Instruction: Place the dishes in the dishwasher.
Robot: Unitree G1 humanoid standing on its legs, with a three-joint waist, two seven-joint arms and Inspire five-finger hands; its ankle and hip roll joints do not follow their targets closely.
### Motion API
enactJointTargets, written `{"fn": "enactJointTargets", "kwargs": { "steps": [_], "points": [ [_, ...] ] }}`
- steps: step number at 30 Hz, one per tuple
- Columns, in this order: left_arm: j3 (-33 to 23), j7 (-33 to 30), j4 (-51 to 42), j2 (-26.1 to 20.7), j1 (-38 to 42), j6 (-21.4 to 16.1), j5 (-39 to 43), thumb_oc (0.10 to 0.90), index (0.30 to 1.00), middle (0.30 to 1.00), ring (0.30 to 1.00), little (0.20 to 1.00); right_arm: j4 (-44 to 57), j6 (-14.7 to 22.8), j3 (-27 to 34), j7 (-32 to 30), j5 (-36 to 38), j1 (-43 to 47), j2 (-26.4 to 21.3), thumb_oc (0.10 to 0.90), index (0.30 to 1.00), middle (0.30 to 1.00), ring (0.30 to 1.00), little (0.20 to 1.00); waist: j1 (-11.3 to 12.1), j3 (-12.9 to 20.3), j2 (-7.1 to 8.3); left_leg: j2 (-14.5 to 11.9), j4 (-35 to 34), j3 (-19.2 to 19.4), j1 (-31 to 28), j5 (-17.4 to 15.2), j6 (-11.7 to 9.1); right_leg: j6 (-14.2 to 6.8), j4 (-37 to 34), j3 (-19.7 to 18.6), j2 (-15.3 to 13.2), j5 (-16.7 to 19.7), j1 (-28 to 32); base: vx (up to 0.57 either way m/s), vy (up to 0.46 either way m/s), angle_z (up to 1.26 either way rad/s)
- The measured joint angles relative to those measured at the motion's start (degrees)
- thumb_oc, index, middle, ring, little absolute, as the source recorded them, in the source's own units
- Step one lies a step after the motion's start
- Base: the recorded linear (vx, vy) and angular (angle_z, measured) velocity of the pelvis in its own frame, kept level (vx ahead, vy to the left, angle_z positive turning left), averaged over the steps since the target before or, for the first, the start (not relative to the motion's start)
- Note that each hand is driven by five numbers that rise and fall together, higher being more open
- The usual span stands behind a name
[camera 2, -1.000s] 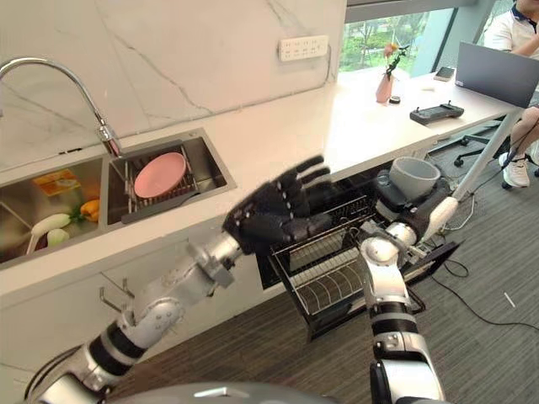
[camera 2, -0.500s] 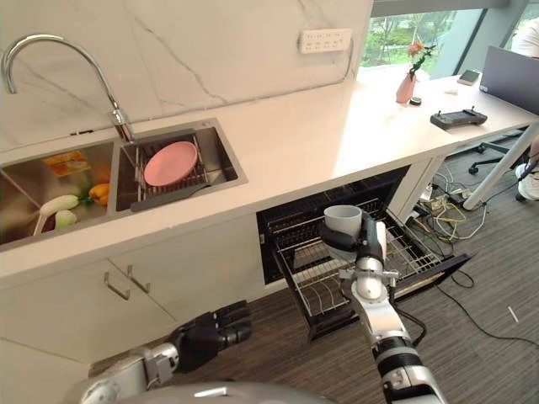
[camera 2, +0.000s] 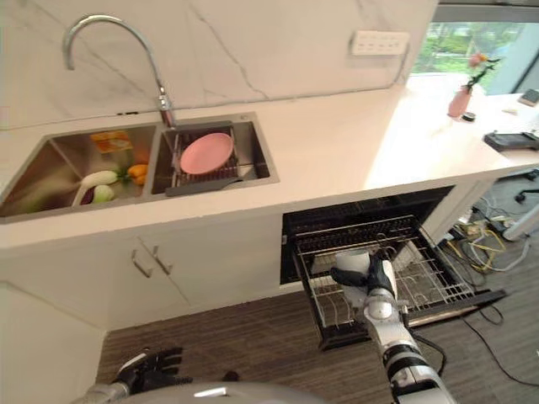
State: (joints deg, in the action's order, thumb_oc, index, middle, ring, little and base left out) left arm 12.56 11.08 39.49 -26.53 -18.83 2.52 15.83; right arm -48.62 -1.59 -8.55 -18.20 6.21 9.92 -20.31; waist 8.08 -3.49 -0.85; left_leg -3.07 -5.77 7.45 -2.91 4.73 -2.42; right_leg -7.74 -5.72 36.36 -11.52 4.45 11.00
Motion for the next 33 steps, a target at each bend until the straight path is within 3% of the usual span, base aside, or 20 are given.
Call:
{"fn": "enactJointTargets", "kwargs": {
  "steps": [4, 9, 10, 16, 23, 26, 29, 33],
  "points": [
    [0.0, -0.5, 3.8, 0.6, -1.7, -0.4, -1.9, 0.800, 0.900, 0.900, 0.900, 0.900, -3.2, -0.8, 0.0, -0.3, -4.6, 1.0, -0.1, 0.400, 0.300, 0.300, 0.300, 0.300, 1.3, -1.0, -1.15, 0.3, 0.0, -0.7, 1.3, 0.1, -0.2, -0.1, 0.0, 1.0, -0.2, 0.0, -0.4, -0.05, 0.031, 0.12],
    [0.2, -0.6, 4.8, 1.8, -2.0, -0.9, -3.1, 0.800, 0.900, 0.900, 0.900, 0.900, -7.1, -2.0, 0.2, -1.2, -6.2, 2.8, -0.5, 0.400, 0.300, 0.300, 0.300, 0.300, 1.3, -2.4, -2.76, 0.9, 0.0, -2.3, 3.3, 0.6, -0.2, -0.5, 0.0, 2.8, -0.5, 0.3, -1.1, -0.03, 0.026, 0.22],
    [0.4, -0.6, 4.5, 1.8, -1.9, -1.2, -3.5, 0.800, 0.900, 0.900, 0.900, 0.900, -8.1, -2.1, 0.2, -1.2, -6.2, 2.9, -0.5, 0.800, 0.900, 0.900, 0.900, 0.900, 1.3, -2.8, -3.20, 1.2, 0.0, -3.2, 3.9, 0.8, 0.0, -0.5, 0.0, 3.8, -0.6, 0.3, -1.1, -0.02, 0.010, 0.22],
    [1.8, -0.5, 0.6, 1.7, -1.8, -1.9, -5.1, 0.800, 0.900, 0.900, 0.900, 0.900, -8.5, -2.1, 0.4, -2.1, -6.2, 3.3, -0.3, 0.800, 0.900, 0.900, 0.900, 0.900, 1.6, -3.4, -4.25, 1.9, 0.1, -5.2, 4.8, 1.5, 0.8, -0.6, 0.1, 6.0, -0.9, 0.3, -1.1, 0.00, -0.001, 0.22],
    [3.3, 0.1, 0.4, 1.4, 0.7, -2.1, -9.6, 0.800, 0.900, 0.900, 0.900, 0.900, -2.4, -1.9, 1.2, -2.6, -6.0, 4.1, -0.4, 0.800, 0.900, 0.900, 0.900, 0.900, 0.3, -3.6, -3.91, 1.4, 0.0, -3.7, 3.5, 0.9, 0.2, -0.7, 0.0, 4.3, -0.8, 0.2, -0.8, 0.02, -0.020, -0.11],
    [4.3, -0.1, -1.4, -0.2, 1.8, -2.9, -14.4, 0.800, 0.900, 0.900, 0.900, 0.900, 5.2, -1.0, 2.9, -3.3, -6.2, 2.5, -0.5, 0.800, 0.900, 0.900, 0.900, 0.900, -0.6, -4.0, -3.25, 0.8, 0.0, -2.0, 2.1, 0.5, -0.3, -0.5, 0.0, 2.5, -0.4, 0.1, -0.4, -0.01, -0.089, -0.32],
    [1.1, -2.2, 0.4, 1.0, 2.0, -3.3, -15.5, 0.800, 0.900, 0.900, 0.900, 0.900, 14.9, 0.9, 3.9, -3.5, -6.2, -1.4, -0.7, 0.800, 0.900, 0.900, 0.900, 0.900, -1.7, -3.8, -1.94, -0.6, 0.0, 1.2, 0.0, 0.0, -0.5, 0.0, -0.1, -0.9, 0.3, -0.2, -0.3, -0.02, -0.095, -0.48],
    [0.0, -3.6, 1.6, 2.0, 1.7, -3.3, -16.0, 0.800, 0.900, 0.900, 0.900, 0.900, 16.3, 1.2, 5.2, -3.5, -6.0, -3.1, -0.7, 0.800, 0.900, 0.900, 0.900, 0.900, -3.3, -3.1, -0.72, -2.2, 0.3, 4.0, -2.1, -0.5, -1.2, 0.7, -0.2, -4.0, 1.7, -0.6, -0.2, -0.03, -0.131, -0.47]
  ]
}}
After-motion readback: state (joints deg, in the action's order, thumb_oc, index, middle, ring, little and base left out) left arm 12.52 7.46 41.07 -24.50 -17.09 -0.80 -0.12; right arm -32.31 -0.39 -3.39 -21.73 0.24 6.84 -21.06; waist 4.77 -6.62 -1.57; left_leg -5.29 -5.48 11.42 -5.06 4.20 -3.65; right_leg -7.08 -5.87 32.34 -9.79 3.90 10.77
